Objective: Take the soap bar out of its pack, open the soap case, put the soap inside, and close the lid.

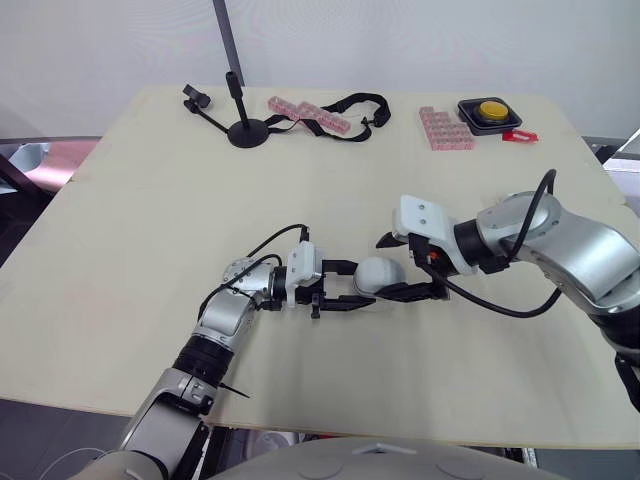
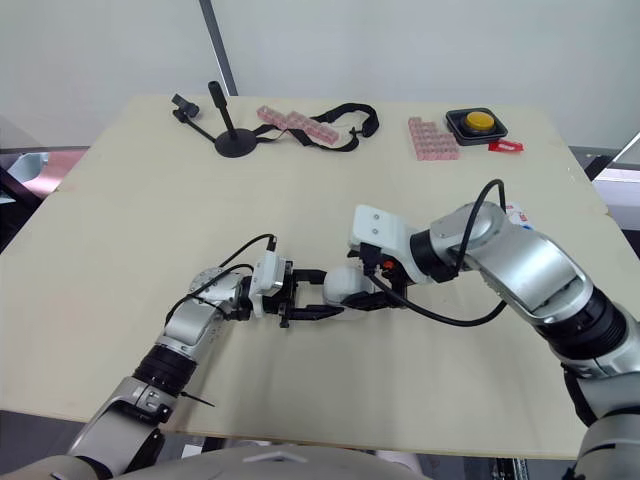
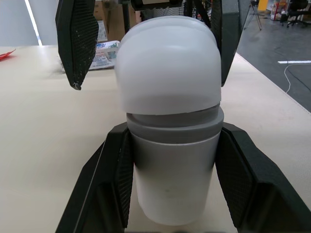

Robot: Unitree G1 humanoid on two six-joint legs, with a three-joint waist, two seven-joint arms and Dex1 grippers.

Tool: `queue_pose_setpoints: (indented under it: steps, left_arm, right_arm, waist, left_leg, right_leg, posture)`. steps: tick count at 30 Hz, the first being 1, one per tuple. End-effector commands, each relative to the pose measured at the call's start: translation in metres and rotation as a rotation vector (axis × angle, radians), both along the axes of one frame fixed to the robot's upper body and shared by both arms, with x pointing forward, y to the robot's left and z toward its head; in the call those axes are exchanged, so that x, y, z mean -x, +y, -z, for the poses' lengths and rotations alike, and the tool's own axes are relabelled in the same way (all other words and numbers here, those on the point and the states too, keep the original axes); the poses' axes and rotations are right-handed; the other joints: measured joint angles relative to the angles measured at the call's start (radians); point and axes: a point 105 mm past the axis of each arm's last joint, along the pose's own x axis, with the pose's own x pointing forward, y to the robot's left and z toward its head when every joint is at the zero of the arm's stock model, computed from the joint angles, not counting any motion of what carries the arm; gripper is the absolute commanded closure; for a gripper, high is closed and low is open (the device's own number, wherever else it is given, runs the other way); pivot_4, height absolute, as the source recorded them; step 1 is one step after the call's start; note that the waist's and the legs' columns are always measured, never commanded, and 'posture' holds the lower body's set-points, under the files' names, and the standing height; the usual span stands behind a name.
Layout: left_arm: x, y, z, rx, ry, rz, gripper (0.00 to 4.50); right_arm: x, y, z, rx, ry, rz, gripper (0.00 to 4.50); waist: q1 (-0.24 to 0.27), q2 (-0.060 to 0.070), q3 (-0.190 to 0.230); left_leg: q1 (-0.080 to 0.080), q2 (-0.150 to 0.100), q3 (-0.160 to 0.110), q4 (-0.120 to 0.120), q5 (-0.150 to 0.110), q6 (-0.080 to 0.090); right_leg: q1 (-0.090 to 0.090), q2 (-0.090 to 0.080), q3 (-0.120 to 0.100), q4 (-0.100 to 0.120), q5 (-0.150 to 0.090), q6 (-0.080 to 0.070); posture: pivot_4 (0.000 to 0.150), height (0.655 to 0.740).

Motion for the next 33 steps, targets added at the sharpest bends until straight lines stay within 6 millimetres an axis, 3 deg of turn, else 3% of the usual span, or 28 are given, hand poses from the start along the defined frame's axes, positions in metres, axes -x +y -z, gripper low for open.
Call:
queue_pose_setpoints:
  steps: [1,9,14,17,21,24,33]
  left_arm:
    - [0.003,0.001,0.003,-0.023,-0.003,0.013,2.60]
    - [0.002,0.001,0.004,-0.030,-0.003,0.016,2.60]
    - [0.002,0.003,0.003,-0.030,-0.002,0.014,2.60]
    - [0.002,0.004,0.004,-0.033,-0.002,0.014,2.60]
    - [0.003,0.007,0.006,-0.038,0.001,0.015,2.60]
    - [0.002,0.008,0.007,-0.040,0.003,0.013,2.60]
    - [0.000,0.011,0.006,-0.040,-0.002,0.002,2.60]
  right_arm:
    - [0.006,-0.001,-0.012,-0.018,-0.035,-0.010,0.01]
    - [0.015,-0.007,-0.016,-0.020,-0.031,0.000,0.01]
    - [0.014,-0.024,-0.031,-0.040,-0.057,0.057,0.01]
    - [0.009,-0.036,-0.049,-0.140,-0.050,0.135,0.01]
    - [-0.007,-0.058,-0.081,-0.424,-0.053,0.267,0.01]
    - [-0.006,-0.067,-0.072,-0.514,-0.090,0.274,0.01]
    - [0.019,-0.055,-0.026,-0.649,-0.193,0.132,2.79]
  waist:
    - [0.000,0.000,0.000]
    - [0.001,0.000,0.000]
    - [0.002,0.000,0.000]
    - [0.001,0.000,0.000]
    - [0.001,0.000,0.000]
    - [0.007,-0.001,0.000]
    - [-0.006,0.000,0.000]
  left_leg:
    - [0.000,0.000,0.000,0.000,0.000,0.000]
    - [0.000,0.000,0.000,0.000,0.000,0.000]
    - [0.000,0.000,0.000,0.000,0.000,0.000]
    - [-0.001,0.000,0.000,0.000,0.000,0.000]
    - [0.000,0.000,0.000,0.000,0.000,0.000]
    - [-0.001,0.000,0.000,0.000,0.000,0.000]
    - [-0.002,0.001,0.000,0.001,0.000,0.000]
  right_leg:
    - [0.000,0.000,0.000,0.000,0.000,0.000]
    - [0.000,0.000,0.000,0.000,0.000,0.000]
    - [0.000,0.000,0.000,0.000,0.000,0.000]
    - [0.000,0.000,0.000,-0.001,0.000,0.000]
    - [0.000,0.000,0.001,0.000,0.000,0.000]
    - [0.000,0.000,0.000,-0.001,0.000,0.000]
    - [-0.002,0.000,-0.001,-0.002,0.000,0.000]
  posture:
    - [0.150,0.7400]
    - [0.150,0.7400]
    - [0.150,0.7400]
    - [0.150,0.7400]
    - [0.150,0.7400]
    - [0.150,0.7400]
    - [0.150,0.7400]
